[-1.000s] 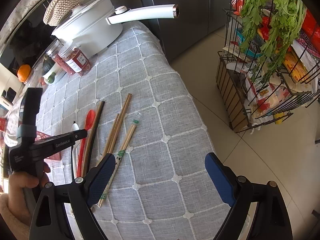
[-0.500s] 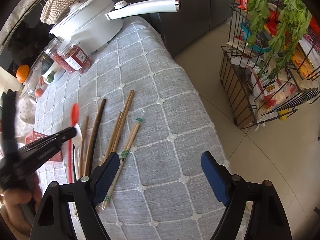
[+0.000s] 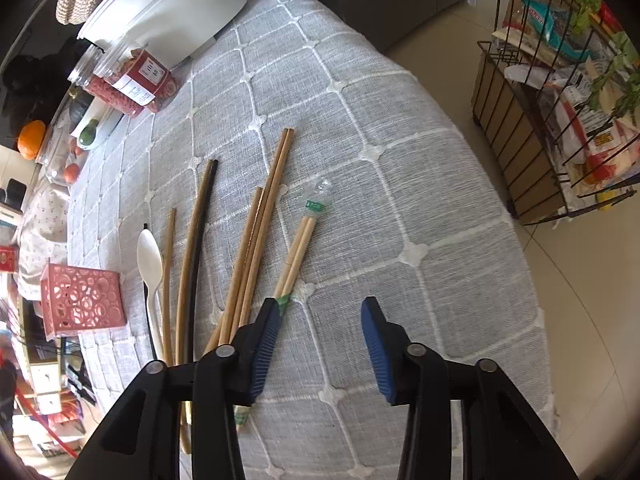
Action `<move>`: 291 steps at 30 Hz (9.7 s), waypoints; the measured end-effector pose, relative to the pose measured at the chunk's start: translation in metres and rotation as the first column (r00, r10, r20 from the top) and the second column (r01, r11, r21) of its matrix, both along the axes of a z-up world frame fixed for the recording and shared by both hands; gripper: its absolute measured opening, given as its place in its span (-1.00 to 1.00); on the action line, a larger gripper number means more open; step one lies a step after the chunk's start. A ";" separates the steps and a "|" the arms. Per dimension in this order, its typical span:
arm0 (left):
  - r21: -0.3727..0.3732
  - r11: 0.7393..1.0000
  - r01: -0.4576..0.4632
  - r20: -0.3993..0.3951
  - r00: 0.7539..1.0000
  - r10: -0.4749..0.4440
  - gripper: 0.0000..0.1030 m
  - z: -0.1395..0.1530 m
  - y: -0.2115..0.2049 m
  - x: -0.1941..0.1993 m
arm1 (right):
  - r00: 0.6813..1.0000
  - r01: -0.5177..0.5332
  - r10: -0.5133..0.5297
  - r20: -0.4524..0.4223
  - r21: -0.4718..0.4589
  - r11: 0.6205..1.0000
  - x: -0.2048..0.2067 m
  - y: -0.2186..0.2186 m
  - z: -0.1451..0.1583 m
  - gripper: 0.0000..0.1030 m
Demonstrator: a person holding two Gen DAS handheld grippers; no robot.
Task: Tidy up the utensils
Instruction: 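Lift the red spoon with the left gripper while the right gripper grasps the green-labelled wrapped chopsticks, then lower the red spoon into the pink basket and open the left gripper, then carry the wrapped chopsticks into the pink basket and open the right gripper, then grasp a wooden chopstick with the left gripper while the right gripper returns to the table, then lift the wooden chopstick with the left gripper while the right gripper grasps another wooden chopstick, then drop the chopstick into the pink basket with the left gripper while the right gripper lifts its chopstick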
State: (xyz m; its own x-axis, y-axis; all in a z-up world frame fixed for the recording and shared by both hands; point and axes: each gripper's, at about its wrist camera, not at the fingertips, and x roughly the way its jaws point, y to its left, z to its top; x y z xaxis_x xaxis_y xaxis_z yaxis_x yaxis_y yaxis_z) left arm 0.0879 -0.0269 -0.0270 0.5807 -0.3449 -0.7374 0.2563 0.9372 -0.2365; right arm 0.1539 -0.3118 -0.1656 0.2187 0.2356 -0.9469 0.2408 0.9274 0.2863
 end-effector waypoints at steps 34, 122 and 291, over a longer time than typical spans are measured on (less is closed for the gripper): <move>-0.287 0.912 -0.292 0.422 0.817 0.394 -0.83 0.025 0.081 0.001 | 0.967 0.017 0.015 0.256 -0.122 0.992 -0.006 0.037 0.063 -0.90; 0.180 0.862 -0.474 -0.096 0.863 0.495 0.74 -0.045 0.164 -0.002 | 0.375 -0.178 0.473 0.797 -0.439 0.881 -0.027 0.307 0.114 -0.87; -0.319 0.862 -0.393 0.391 0.774 0.498 -0.87 0.037 0.109 -0.020 | 0.835 -0.224 0.170 0.524 0.041 0.974 -0.048 0.081 0.141 -0.88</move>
State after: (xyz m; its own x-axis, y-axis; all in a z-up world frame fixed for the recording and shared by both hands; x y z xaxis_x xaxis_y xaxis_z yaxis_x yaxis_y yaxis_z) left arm 0.0681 0.0818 0.0097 0.9509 -0.0774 -0.2995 -0.0527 0.9135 -0.4034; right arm 0.1058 -0.2304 -0.0243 0.6059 0.4103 -0.6816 -0.1511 0.9005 0.4077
